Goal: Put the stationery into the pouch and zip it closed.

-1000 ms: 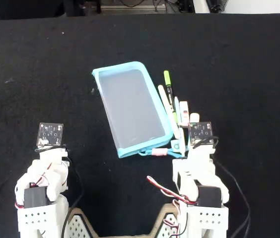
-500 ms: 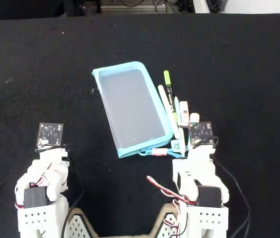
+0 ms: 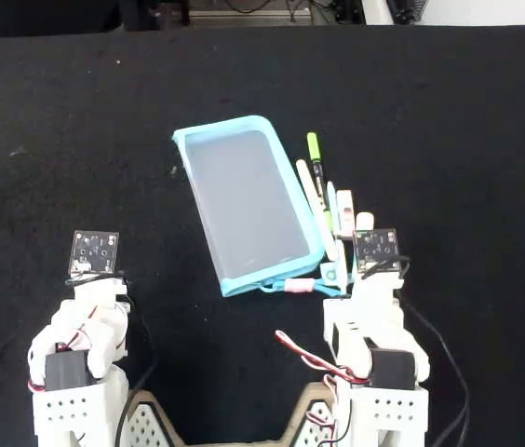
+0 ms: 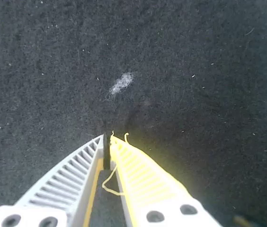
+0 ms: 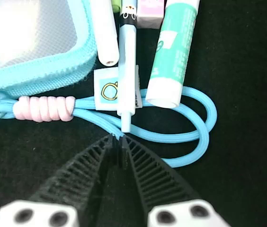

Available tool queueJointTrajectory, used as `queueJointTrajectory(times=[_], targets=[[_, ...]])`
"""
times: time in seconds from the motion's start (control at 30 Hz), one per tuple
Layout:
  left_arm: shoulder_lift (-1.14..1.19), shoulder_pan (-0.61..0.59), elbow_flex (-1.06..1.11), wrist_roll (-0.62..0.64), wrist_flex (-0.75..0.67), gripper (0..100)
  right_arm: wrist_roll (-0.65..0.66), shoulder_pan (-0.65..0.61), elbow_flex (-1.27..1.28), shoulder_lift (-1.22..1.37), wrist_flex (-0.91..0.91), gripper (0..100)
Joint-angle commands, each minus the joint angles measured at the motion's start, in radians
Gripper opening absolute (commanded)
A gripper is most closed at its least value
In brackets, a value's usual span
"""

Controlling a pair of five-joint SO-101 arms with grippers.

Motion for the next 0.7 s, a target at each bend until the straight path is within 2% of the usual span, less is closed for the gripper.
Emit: queueJointTrajectory(times=[0.0,0.5,0.57,0.67], targets=[[-0.006,0.001,0.022,-0.005,0.003,3,-0.002,-0.009,-0.008,-0.074,0.002,1.2],[-0.006,0.001,0.022,-0.008,0.003,3,-0.002,-0.009,-0.008,-0.074,0.002,1.2],[-0.006,0.002,0.022,-0.009,-0.011,3,-0.002,-0.009,-0.008,-0.074,0.002,1.2],[-0.006,-0.007,0.021,-0.009,-0.107,3,-0.002,-0.009,-0.008,-0.074,0.002,1.2]])
